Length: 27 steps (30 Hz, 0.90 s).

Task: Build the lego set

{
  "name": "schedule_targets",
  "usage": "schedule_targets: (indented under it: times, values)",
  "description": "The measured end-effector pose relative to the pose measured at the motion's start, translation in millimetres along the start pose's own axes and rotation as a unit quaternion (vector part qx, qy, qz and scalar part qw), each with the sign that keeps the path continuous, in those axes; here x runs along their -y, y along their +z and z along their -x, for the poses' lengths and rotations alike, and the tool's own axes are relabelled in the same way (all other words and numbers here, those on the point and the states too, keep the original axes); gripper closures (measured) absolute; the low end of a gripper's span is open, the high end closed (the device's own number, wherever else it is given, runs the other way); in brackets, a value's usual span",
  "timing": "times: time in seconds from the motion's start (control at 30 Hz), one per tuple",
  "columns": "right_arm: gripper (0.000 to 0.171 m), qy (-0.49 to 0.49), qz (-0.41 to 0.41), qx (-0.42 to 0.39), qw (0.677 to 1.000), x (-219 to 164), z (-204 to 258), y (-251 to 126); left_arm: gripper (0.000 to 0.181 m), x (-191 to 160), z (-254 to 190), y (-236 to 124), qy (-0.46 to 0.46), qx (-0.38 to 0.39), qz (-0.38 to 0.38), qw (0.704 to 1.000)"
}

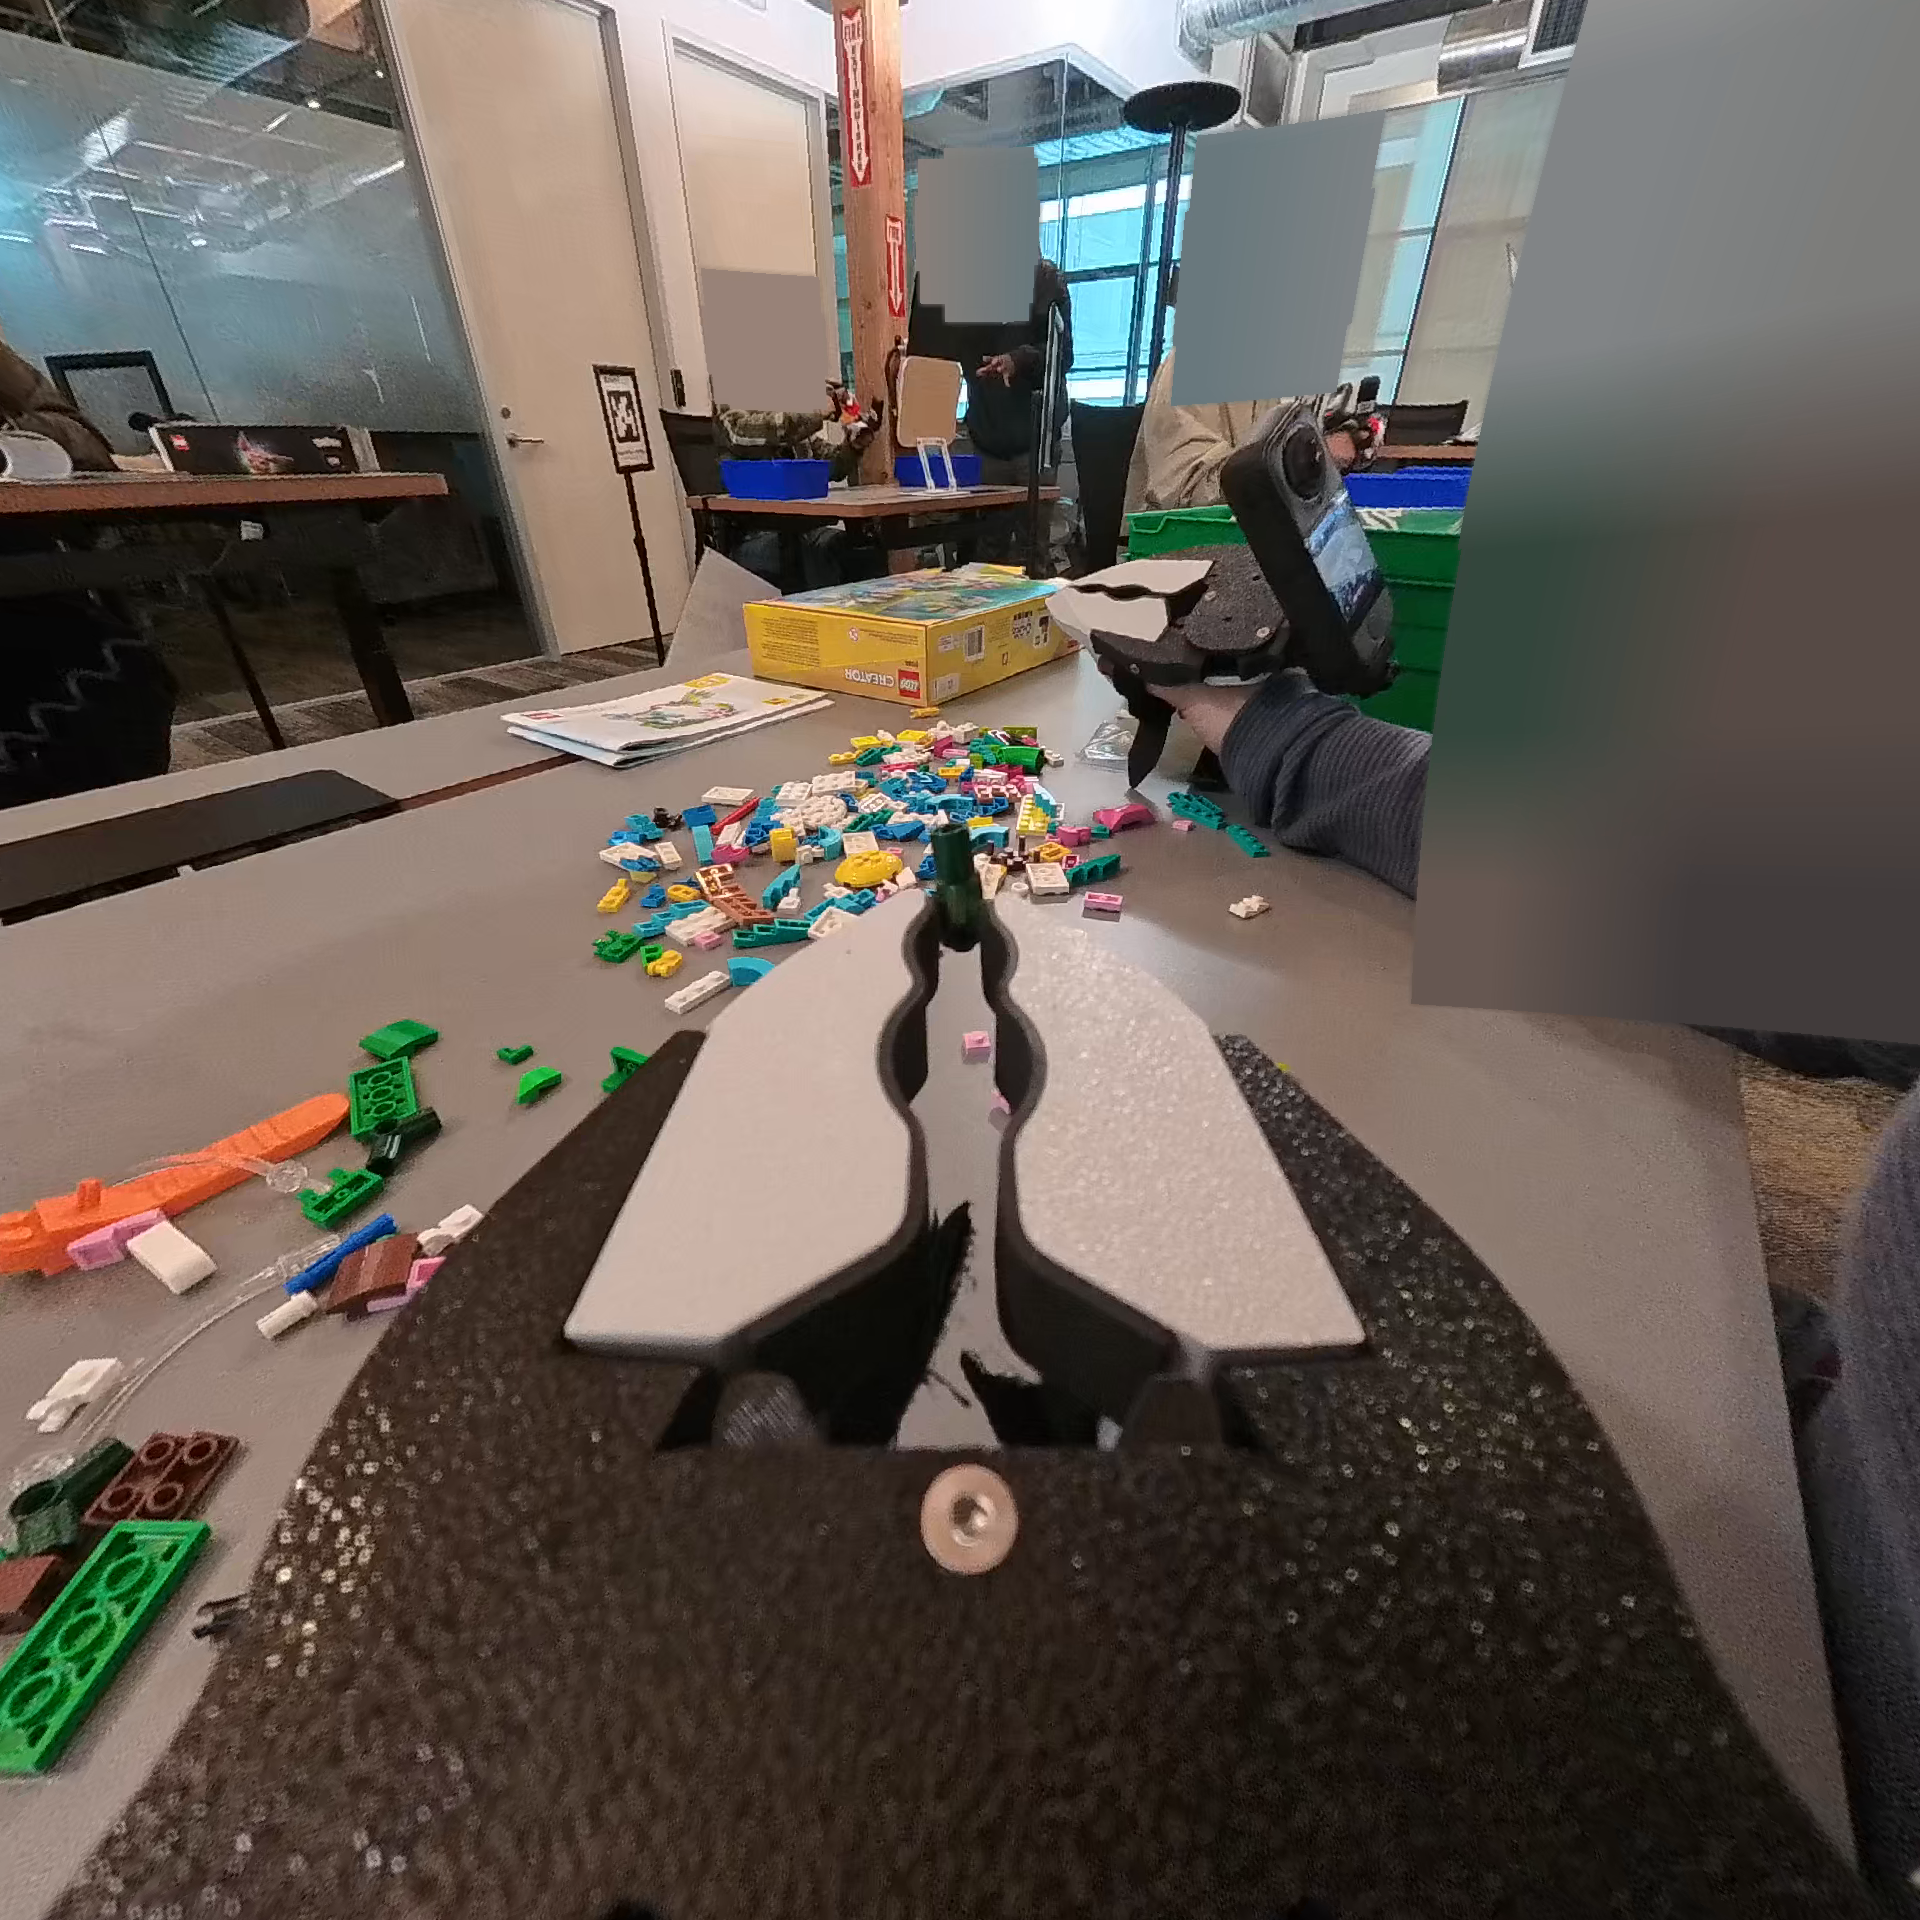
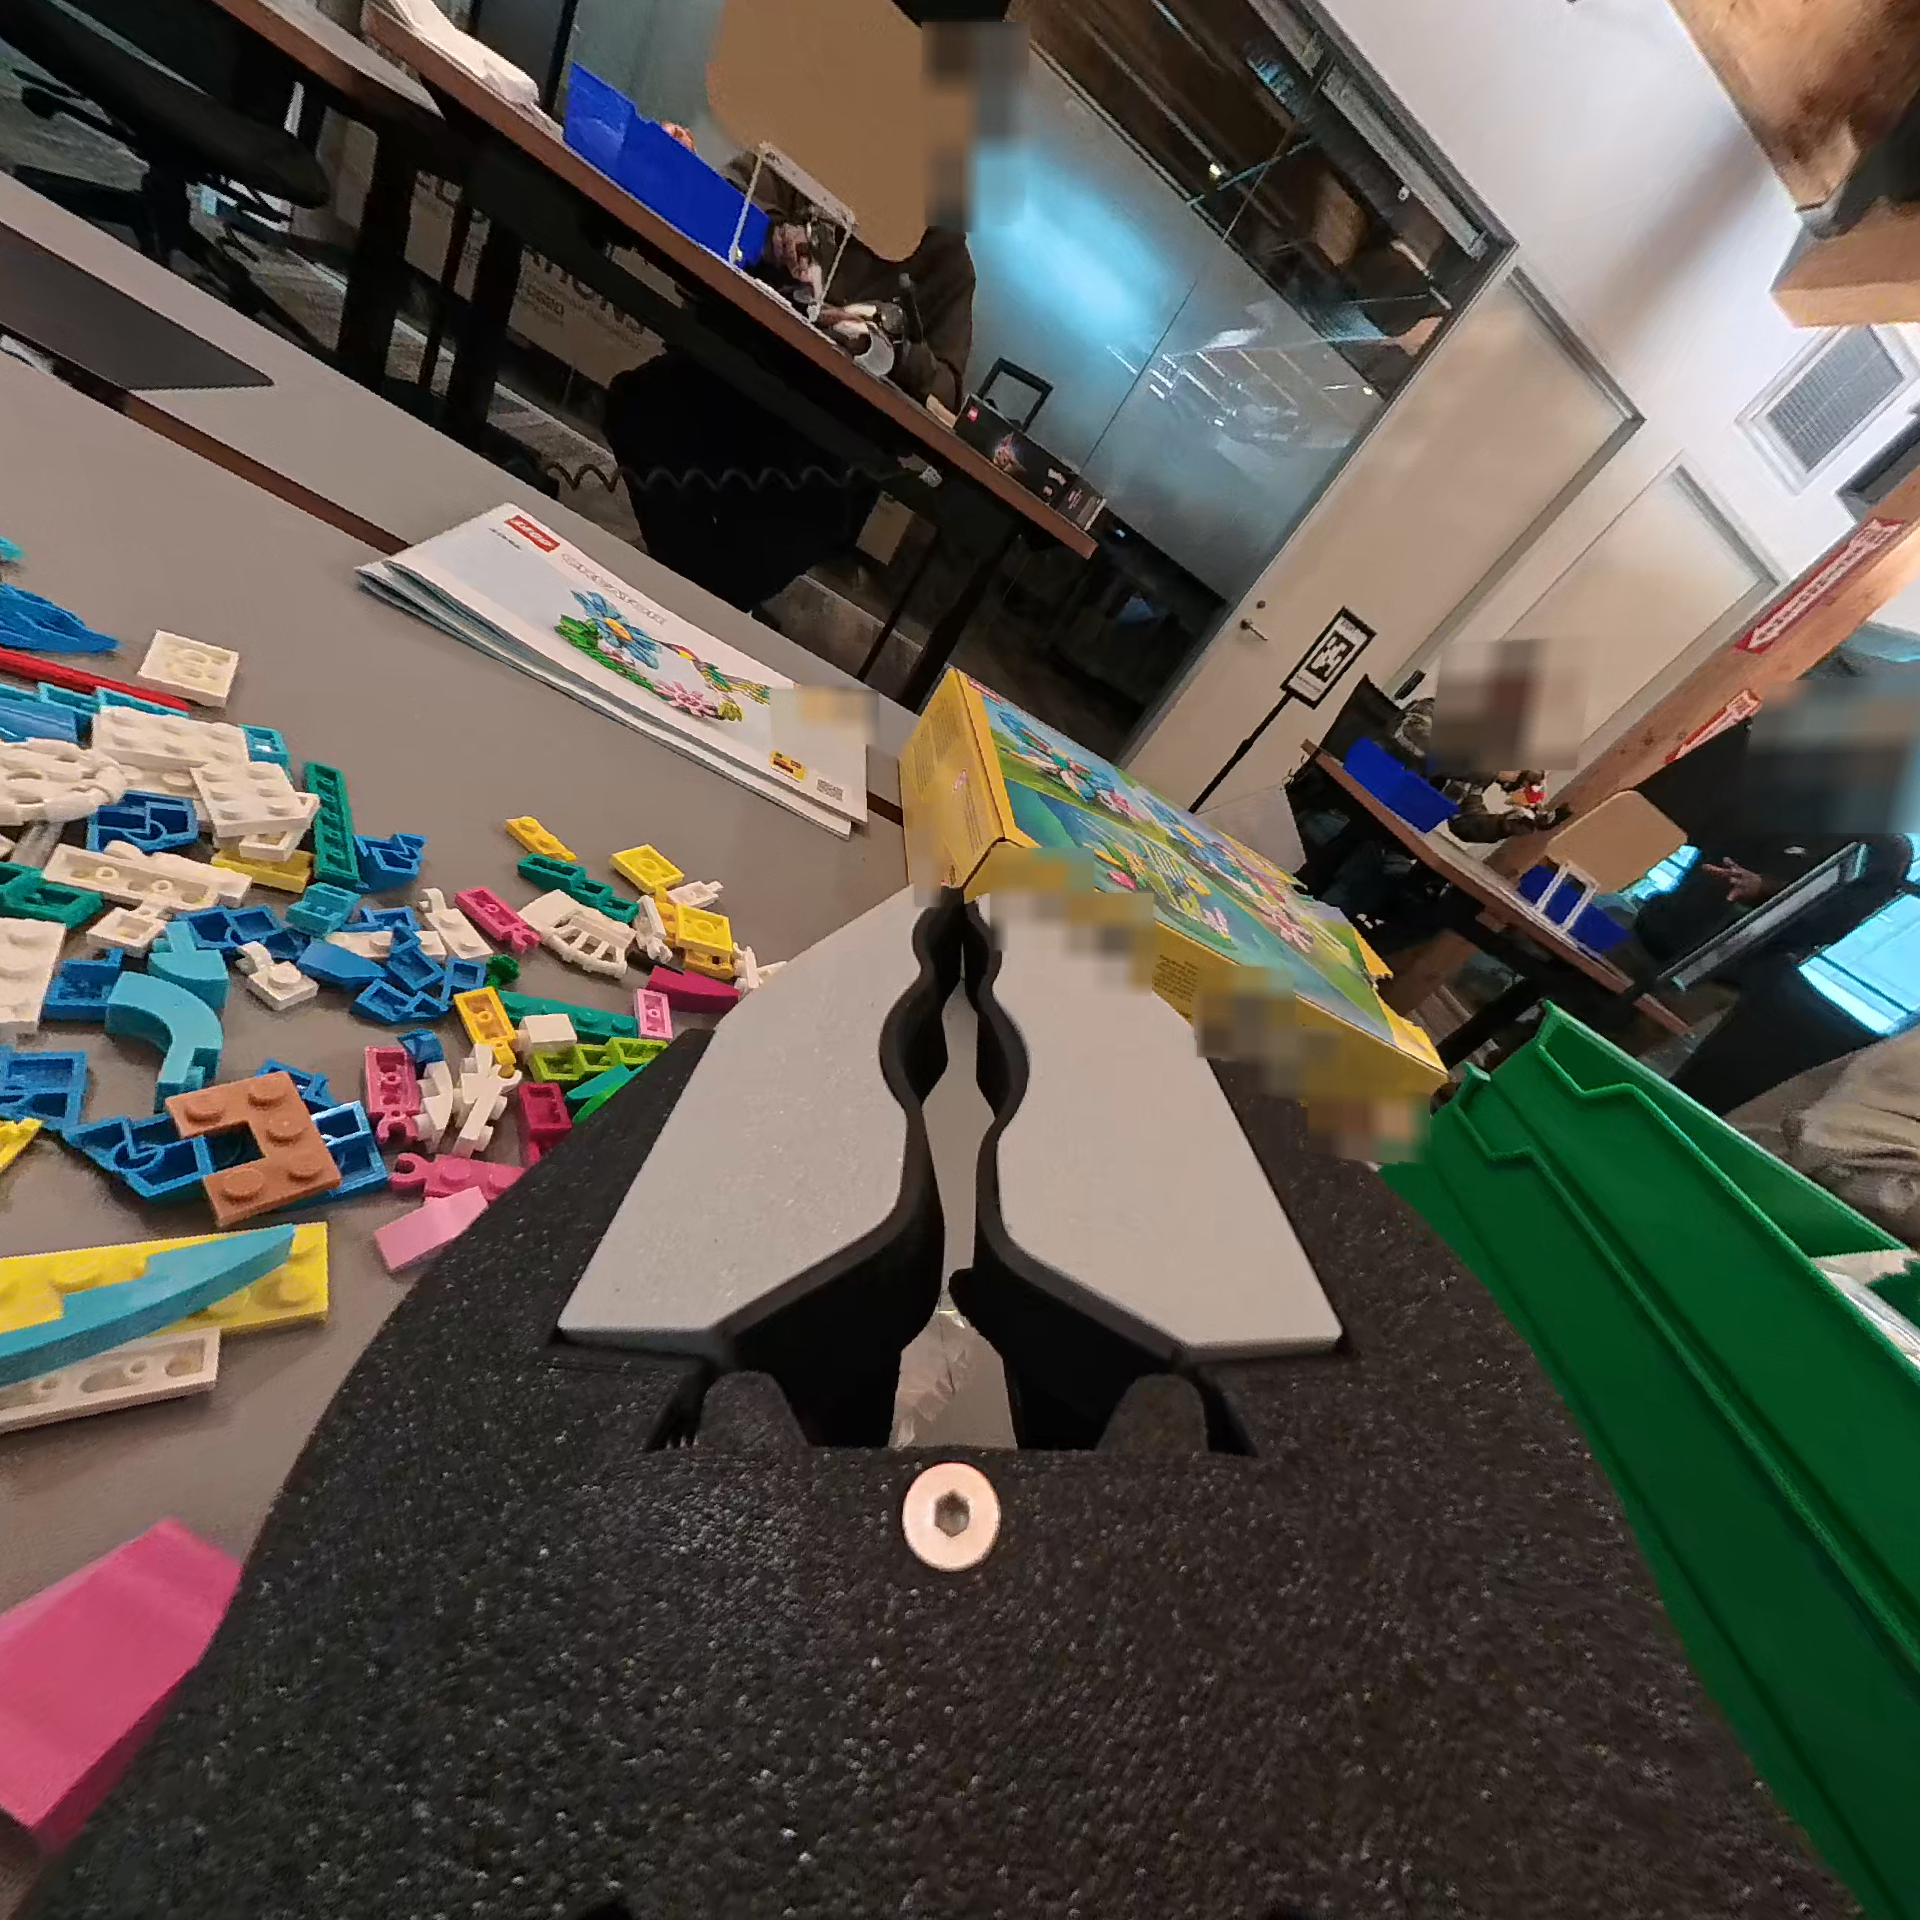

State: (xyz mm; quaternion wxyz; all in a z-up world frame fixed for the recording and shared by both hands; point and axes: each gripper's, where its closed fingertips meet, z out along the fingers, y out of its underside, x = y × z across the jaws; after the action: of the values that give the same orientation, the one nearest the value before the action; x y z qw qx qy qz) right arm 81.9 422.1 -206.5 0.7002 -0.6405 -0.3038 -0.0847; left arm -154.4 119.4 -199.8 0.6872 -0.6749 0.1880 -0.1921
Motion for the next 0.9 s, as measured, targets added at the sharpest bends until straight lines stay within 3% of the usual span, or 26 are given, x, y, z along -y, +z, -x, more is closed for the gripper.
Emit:
schedule_targets:
  times: [0.57, 0.73, 0.9]
  values:
    - [0.171, -0.022, -0.015, 0.021, 0.999, 5.8, 7.8, -1.4, 0.175, -4.0, -6.3, 2.7, 0.035, -0.006, 0.017, 0.999]
    - [0.168, -0.013, -0.119, 0.211, 0.970, 76.3, 76.3, -19.8, 0.175, -2.4, -3.3, 1.0, 0.033, -0.004, 0.013, 0.999]
    - [0.169, -0.049, -0.167, 0.486, 0.857, 148.9, 203.3, -45.7, 0.175, -2.1, 3.0, -1.8, 0.027, 0.001, 0.014, 1.000]
